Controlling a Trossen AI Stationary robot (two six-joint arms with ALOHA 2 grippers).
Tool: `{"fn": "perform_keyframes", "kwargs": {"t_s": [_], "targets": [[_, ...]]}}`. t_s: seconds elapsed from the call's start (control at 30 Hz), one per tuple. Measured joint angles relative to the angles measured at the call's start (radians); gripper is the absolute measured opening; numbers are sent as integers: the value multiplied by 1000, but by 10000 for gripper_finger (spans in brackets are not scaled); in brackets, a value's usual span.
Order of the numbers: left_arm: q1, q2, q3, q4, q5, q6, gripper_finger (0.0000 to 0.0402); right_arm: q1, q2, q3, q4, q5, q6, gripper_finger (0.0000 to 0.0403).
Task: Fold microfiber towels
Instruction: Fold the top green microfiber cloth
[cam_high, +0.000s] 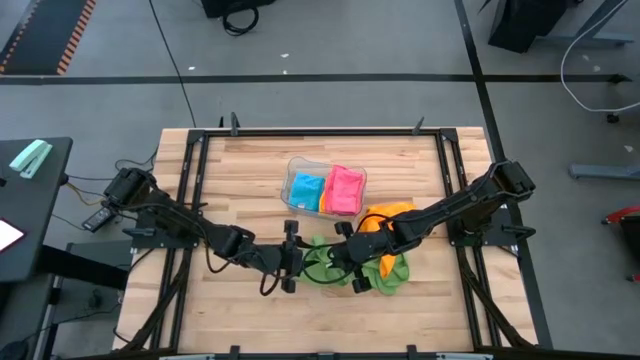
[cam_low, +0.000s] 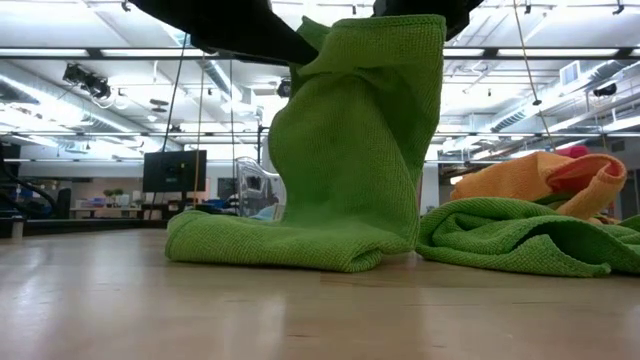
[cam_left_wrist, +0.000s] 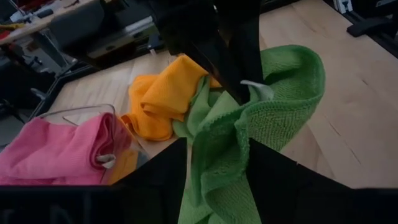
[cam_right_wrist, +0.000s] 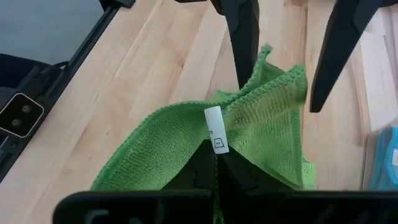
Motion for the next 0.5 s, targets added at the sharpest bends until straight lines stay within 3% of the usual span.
{"fn": "perform_keyframes", "kwargs": {"t_s": [0.5], "targets": [[0, 0, 0, -11, 0, 5, 119, 0, 0, 0, 0, 0, -8, 10]]}}
